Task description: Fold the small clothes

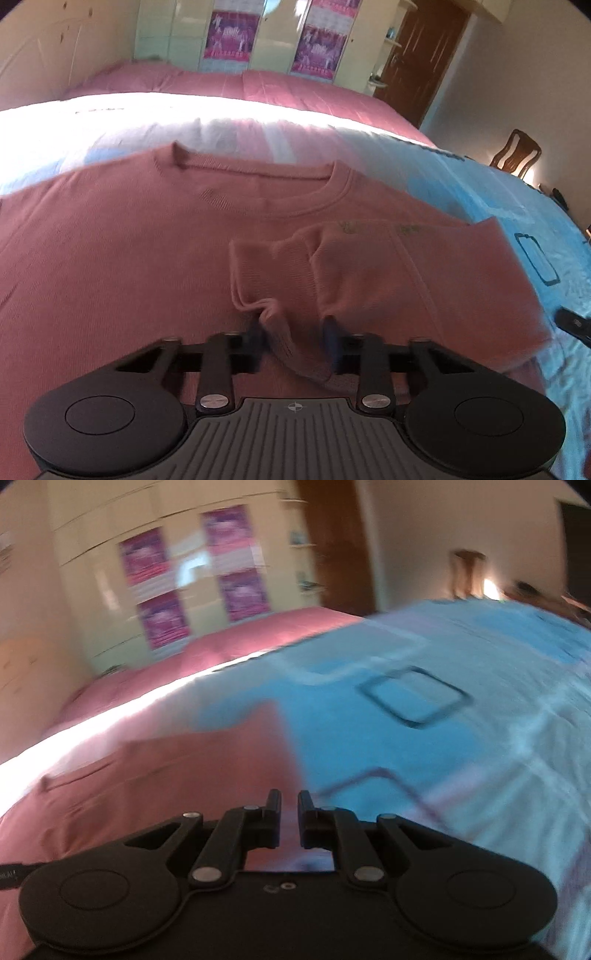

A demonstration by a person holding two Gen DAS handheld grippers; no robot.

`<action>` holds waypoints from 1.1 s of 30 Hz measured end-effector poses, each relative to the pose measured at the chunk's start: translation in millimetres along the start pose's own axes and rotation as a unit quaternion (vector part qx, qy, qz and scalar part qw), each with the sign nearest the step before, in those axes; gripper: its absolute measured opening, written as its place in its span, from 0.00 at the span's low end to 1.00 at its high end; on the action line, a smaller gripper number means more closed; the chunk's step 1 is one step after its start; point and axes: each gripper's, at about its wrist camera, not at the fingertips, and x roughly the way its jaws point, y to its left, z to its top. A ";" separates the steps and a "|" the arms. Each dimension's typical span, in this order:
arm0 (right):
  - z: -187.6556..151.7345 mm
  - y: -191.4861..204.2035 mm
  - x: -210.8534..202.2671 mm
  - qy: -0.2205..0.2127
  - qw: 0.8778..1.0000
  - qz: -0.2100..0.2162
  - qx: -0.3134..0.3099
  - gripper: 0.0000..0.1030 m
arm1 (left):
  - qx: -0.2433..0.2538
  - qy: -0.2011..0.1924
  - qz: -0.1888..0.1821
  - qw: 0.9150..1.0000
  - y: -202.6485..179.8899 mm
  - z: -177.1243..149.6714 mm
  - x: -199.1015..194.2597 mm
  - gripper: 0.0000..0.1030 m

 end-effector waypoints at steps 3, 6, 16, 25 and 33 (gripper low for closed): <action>-4.2 -19.1 1.5 0.013 1.000 -0.014 0.024 0.09 | -0.002 -0.031 0.004 0.999 2.5 1.0 -13.1 0.06; -11.3 -29.3 0.5 0.024 0.999 -0.010 0.034 0.11 | -0.010 -0.046 0.009 0.999 16.7 3.1 -29.0 0.06; -9.2 0.2 15.3 0.055 0.997 0.047 0.000 0.20 | -0.046 -0.056 0.062 0.995 82.0 -23.7 -44.9 0.06; -16.4 13.4 22.2 0.090 0.993 0.062 -0.041 0.26 | -0.047 -0.051 0.058 0.996 84.6 -27.5 -33.9 0.42; -16.9 26.4 26.3 0.063 0.994 0.040 -0.075 0.08 | -0.061 -0.102 0.056 0.991 89.9 -20.8 -43.1 0.05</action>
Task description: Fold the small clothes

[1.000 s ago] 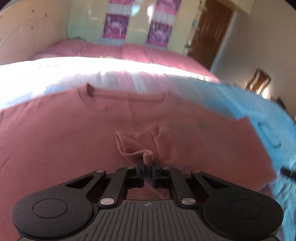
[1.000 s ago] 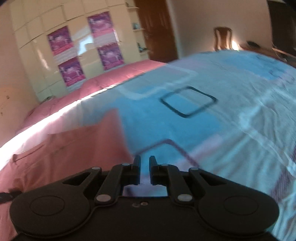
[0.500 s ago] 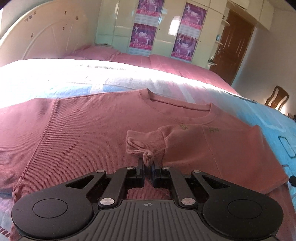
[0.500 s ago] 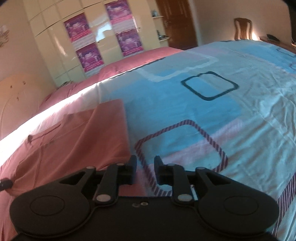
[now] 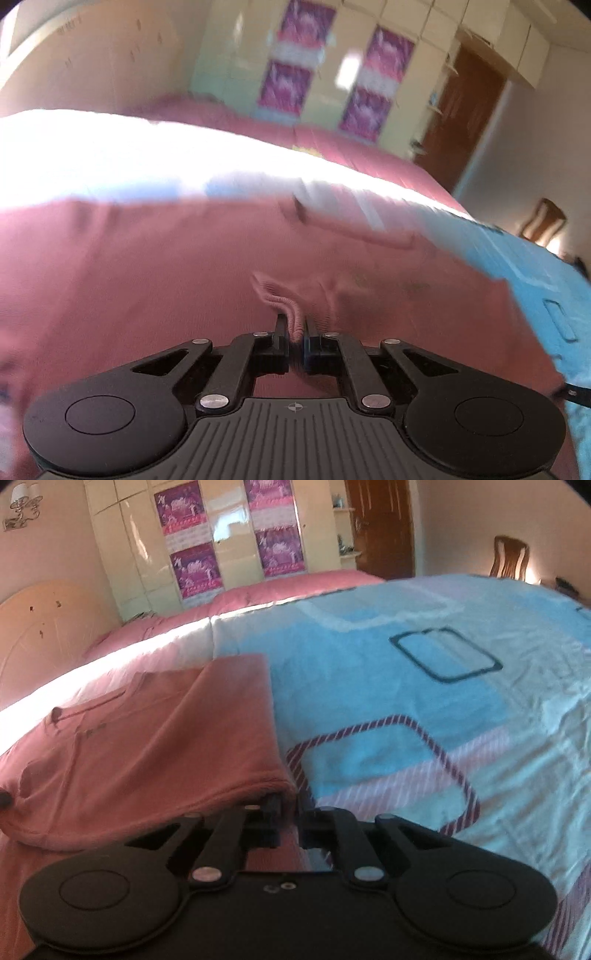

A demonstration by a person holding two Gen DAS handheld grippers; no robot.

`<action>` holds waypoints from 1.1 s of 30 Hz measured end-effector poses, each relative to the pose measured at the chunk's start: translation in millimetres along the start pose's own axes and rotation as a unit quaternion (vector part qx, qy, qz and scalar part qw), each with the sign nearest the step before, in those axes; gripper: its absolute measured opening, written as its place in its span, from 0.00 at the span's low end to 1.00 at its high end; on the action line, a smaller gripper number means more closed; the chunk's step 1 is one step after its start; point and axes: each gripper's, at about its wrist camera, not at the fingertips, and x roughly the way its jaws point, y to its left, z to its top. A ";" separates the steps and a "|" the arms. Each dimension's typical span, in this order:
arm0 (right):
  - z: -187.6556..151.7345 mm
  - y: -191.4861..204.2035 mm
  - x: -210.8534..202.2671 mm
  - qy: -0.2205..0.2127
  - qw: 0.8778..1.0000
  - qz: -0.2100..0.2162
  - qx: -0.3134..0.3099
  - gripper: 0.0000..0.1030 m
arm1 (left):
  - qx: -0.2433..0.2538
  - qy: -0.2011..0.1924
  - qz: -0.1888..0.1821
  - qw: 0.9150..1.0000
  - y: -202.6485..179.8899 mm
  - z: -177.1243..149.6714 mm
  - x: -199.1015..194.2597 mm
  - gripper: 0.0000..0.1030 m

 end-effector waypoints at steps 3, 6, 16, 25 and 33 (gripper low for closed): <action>-7.0 0.4 5.6 0.013 1.000 -0.009 -0.016 0.08 | -0.003 0.028 0.016 0.999 12.7 -7.1 9.2 0.05; -3.3 2.1 0.1 0.018 0.999 0.003 -0.028 0.18 | 0.007 0.035 0.005 0.999 14.7 -7.7 13.2 0.06; 66.4 -19.2 15.1 -0.048 0.995 0.086 0.027 0.25 | -0.005 0.018 0.010 1.000 15.4 22.8 39.5 0.72; 94.3 -26.3 117.5 0.026 0.984 0.142 0.102 0.05 | 0.009 -0.028 -0.022 0.999 0.8 19.8 48.6 0.06; 87.2 -8.7 111.7 0.009 0.995 0.096 0.006 0.06 | 0.019 0.005 0.016 1.000 4.9 10.2 61.7 0.08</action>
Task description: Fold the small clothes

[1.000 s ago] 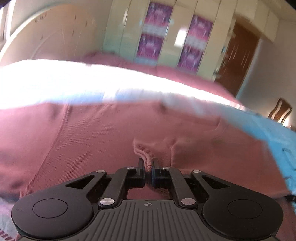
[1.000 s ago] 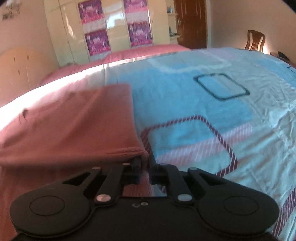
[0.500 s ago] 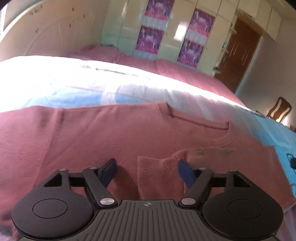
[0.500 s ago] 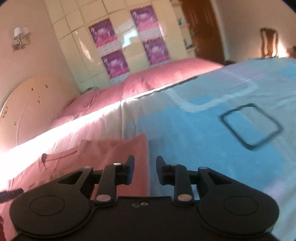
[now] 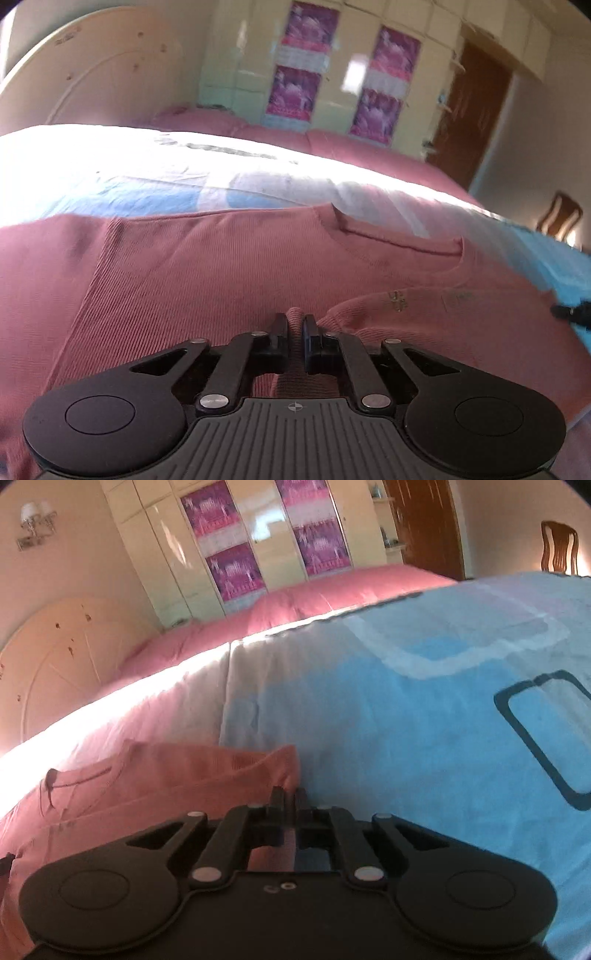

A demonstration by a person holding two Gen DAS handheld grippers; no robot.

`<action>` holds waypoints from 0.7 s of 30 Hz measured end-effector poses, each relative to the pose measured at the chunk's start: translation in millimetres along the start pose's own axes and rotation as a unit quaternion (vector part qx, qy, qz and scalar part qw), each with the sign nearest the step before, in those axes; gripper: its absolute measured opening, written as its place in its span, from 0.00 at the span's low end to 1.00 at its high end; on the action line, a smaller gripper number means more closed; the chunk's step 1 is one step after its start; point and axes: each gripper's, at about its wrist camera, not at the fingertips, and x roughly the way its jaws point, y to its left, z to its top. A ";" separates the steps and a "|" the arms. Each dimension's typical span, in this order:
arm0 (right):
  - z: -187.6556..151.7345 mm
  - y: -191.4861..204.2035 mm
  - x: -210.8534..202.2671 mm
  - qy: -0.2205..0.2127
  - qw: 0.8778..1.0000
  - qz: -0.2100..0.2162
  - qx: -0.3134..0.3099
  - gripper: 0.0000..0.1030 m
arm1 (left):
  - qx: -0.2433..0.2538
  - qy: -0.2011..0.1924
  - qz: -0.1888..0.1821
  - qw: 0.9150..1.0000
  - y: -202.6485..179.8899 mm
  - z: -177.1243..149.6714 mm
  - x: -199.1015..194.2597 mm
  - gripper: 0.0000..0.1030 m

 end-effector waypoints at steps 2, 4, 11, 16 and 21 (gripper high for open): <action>0.5 2.1 -4.2 -0.005 1.000 -0.014 -0.010 0.21 | -0.006 0.003 0.009 1.000 1.9 4.2 -1.5 0.28; 0.2 9.2 -17.6 -0.034 0.998 -0.047 -0.020 0.28 | -0.012 -0.023 0.047 0.999 3.7 7.5 -21.6 0.55; -12.0 88.3 -8.5 0.021 0.984 0.065 -0.162 0.25 | 0.096 -0.016 -0.038 0.995 -78.1 8.7 -12.3 0.65; -22.4 124.6 6.1 0.042 0.968 0.079 -0.235 0.24 | 0.117 0.008 0.002 0.993 -88.6 4.8 12.6 0.65; 13.3 40.9 8.3 0.004 0.991 -0.067 -0.112 0.26 | 0.112 0.015 0.047 0.992 -55.1 0.4 7.5 0.72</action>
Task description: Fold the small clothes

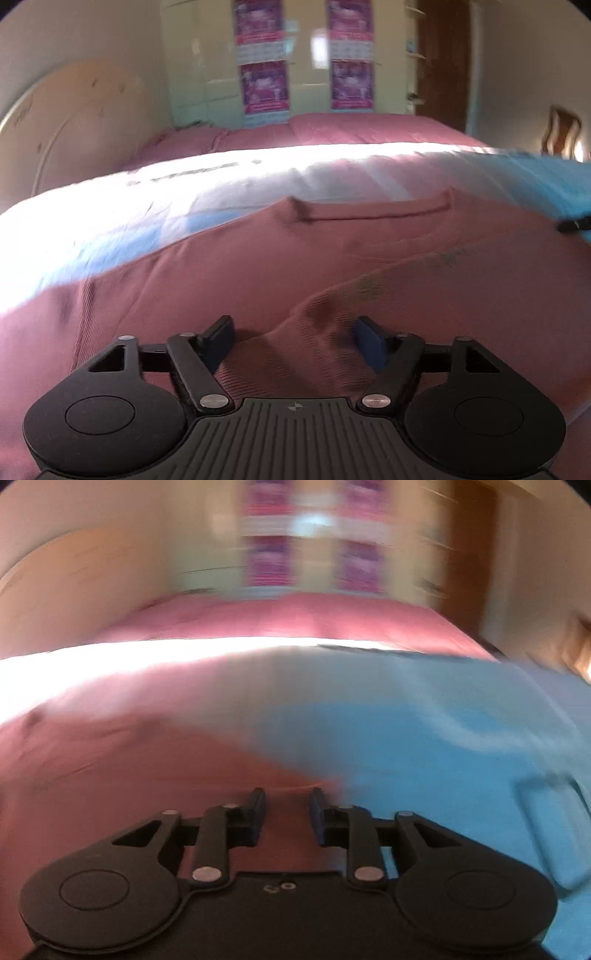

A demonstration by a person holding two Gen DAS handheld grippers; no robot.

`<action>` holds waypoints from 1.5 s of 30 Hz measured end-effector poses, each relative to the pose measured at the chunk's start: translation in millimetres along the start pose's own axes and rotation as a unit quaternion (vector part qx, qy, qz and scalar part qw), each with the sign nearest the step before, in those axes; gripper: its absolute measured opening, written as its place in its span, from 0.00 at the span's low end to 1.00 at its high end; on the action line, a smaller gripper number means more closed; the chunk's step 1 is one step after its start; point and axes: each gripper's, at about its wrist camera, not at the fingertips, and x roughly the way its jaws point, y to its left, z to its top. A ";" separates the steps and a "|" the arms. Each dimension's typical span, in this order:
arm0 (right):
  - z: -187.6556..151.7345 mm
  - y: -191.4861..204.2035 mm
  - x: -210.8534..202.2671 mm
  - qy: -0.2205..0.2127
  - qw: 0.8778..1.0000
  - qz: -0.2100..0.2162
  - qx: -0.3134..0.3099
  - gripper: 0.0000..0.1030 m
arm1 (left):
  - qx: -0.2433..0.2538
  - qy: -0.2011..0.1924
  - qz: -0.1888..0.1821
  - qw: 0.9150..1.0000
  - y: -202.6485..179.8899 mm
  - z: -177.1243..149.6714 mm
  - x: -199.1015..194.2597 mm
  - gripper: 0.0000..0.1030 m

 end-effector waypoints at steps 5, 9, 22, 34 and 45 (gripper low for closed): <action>3.7 -12.2 -0.3 0.017 1.000 0.018 0.007 0.25 | -0.009 -0.008 0.004 1.000 -4.5 -1.0 -5.0 0.73; 5.9 -10.7 -27.6 -0.015 0.999 0.029 0.005 0.17 | -0.018 -0.048 -0.013 0.999 -15.7 1.0 -32.7 0.73; -62.7 42.8 -76.2 0.024 0.996 0.077 -0.046 0.22 | 0.020 -0.004 -0.074 0.997 -66.1 -42.4 -50.4 0.73; -88.6 31.7 -109.8 0.039 0.999 0.032 -0.011 0.24 | 0.026 0.009 -0.061 0.998 -65.9 -49.6 -66.3 0.73; -37.7 14.8 -55.5 0.039 0.999 0.028 -0.005 0.09 | 0.001 0.016 -0.039 0.999 -47.5 -9.1 -17.5 0.74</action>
